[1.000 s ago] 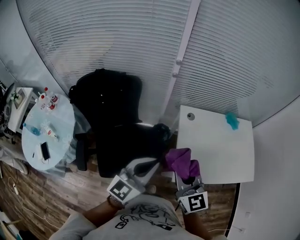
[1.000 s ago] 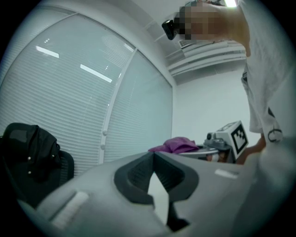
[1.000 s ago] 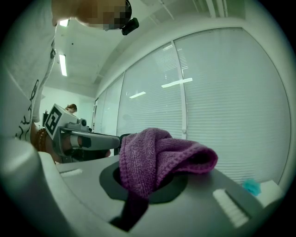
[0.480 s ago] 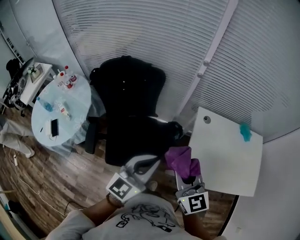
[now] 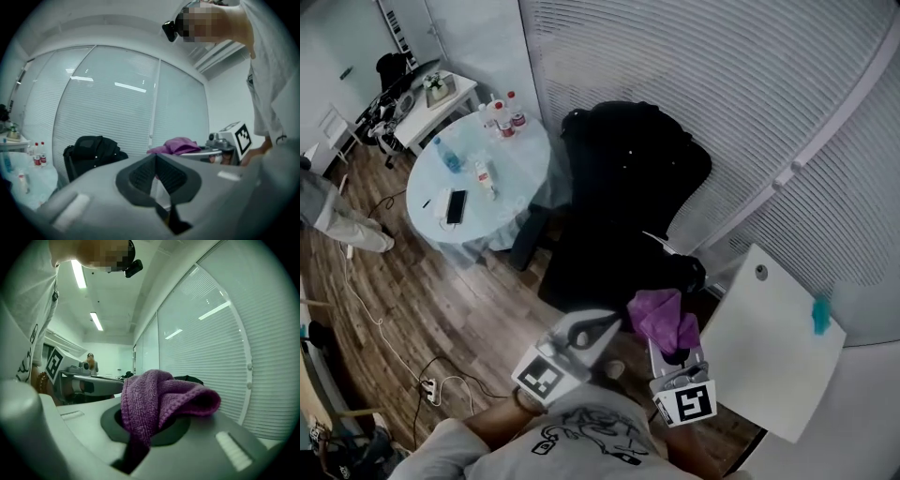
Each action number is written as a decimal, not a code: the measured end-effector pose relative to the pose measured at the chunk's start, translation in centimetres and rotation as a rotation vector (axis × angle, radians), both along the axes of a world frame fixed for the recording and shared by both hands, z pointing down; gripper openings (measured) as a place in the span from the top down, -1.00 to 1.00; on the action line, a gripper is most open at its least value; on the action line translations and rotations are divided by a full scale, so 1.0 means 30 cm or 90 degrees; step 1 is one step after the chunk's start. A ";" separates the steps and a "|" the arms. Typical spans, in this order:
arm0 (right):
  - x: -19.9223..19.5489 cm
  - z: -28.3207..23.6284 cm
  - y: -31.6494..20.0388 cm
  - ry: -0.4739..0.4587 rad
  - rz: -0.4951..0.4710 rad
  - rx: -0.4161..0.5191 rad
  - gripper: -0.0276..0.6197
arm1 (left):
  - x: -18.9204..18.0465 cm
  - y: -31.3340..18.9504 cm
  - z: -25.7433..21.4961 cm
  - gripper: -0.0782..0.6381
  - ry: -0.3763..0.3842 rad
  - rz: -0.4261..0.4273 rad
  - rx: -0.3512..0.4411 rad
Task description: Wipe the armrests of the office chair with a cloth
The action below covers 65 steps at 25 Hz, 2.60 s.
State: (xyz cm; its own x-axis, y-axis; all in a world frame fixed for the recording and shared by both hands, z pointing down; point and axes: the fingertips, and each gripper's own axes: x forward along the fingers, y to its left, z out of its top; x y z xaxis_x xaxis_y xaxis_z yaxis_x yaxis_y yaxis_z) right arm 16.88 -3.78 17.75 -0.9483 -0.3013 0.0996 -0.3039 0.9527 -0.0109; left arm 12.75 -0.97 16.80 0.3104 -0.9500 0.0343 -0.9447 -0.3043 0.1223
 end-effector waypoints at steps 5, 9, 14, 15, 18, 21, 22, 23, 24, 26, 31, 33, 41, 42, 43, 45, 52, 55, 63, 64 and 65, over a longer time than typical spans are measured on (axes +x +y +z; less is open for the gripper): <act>-0.192 0.030 0.081 0.005 -0.081 0.010 0.82 | -0.177 0.079 0.036 0.77 -0.004 -0.072 0.004; -0.360 0.029 0.176 0.006 -0.135 0.017 0.82 | -0.337 0.165 0.039 0.77 -0.002 -0.118 0.010; -0.588 0.009 0.275 -0.016 -0.175 0.020 0.82 | -0.556 0.281 0.047 0.77 -0.005 -0.169 0.012; -0.628 0.010 0.290 -0.015 -0.181 0.021 0.83 | -0.599 0.303 0.047 0.77 -0.005 -0.178 0.012; -0.745 0.028 0.340 0.000 -0.210 0.036 0.82 | -0.728 0.371 0.046 0.77 -0.005 -0.207 0.015; -0.858 0.039 0.394 0.004 -0.233 0.044 0.82 | -0.847 0.437 0.056 0.77 -0.004 -0.231 0.016; -0.894 0.039 0.410 0.002 -0.238 0.043 0.82 | -0.882 0.455 0.058 0.77 -0.004 -0.238 0.016; -0.927 0.039 0.426 0.002 -0.245 0.042 0.82 | -0.913 0.473 0.060 0.77 -0.005 -0.244 0.016; -0.958 0.042 0.443 0.004 -0.253 0.044 0.82 | -0.942 0.490 0.060 0.77 -0.007 -0.249 0.016; -1.012 0.051 0.479 0.009 -0.274 0.048 0.82 | -0.993 0.524 0.062 0.77 -0.008 -0.262 0.016; -1.130 0.057 0.567 0.007 -0.314 0.050 0.82 | -1.100 0.618 0.074 0.78 -0.004 -0.301 0.017; -1.165 0.058 0.591 0.004 -0.325 0.047 0.82 | -1.130 0.646 0.081 0.77 -0.005 -0.313 0.018; -1.237 0.084 0.622 0.012 -0.354 0.041 0.82 | -1.184 0.664 0.118 0.78 0.005 -0.334 0.009; -1.237 0.088 0.619 0.013 -0.356 0.040 0.82 | -1.182 0.660 0.121 0.77 0.004 -0.334 0.008; -1.235 0.092 0.616 0.014 -0.357 0.039 0.83 | -1.179 0.655 0.124 0.77 0.003 -0.333 0.006; -1.229 0.101 0.606 0.020 -0.361 0.034 0.82 | -1.175 0.643 0.129 0.78 0.003 -0.334 0.001; -1.229 0.140 0.557 0.044 -0.375 0.030 0.82 | -1.173 0.592 0.161 0.78 0.018 -0.342 -0.013; -1.232 0.189 0.539 0.059 -0.383 0.025 0.82 | -1.177 0.571 0.206 0.78 0.029 -0.347 -0.024; -1.244 0.356 0.480 0.093 -0.387 -0.012 0.82 | -1.214 0.516 0.368 0.78 0.048 -0.354 -0.054; -1.248 0.378 0.475 0.096 -0.388 -0.016 0.82 | -1.220 0.511 0.392 0.77 0.048 -0.354 -0.059; -1.252 0.402 0.471 0.100 -0.390 -0.019 0.82 | -1.227 0.508 0.419 0.77 0.050 -0.353 -0.066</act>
State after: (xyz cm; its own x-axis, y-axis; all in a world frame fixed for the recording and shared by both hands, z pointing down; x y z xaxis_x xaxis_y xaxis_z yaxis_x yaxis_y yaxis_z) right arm -20.69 10.37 29.81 -0.9213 0.2963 0.2517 0.2961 0.9543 -0.0398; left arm -24.06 14.26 29.36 -0.2284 -0.9645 0.1324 -0.9466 0.2518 0.2012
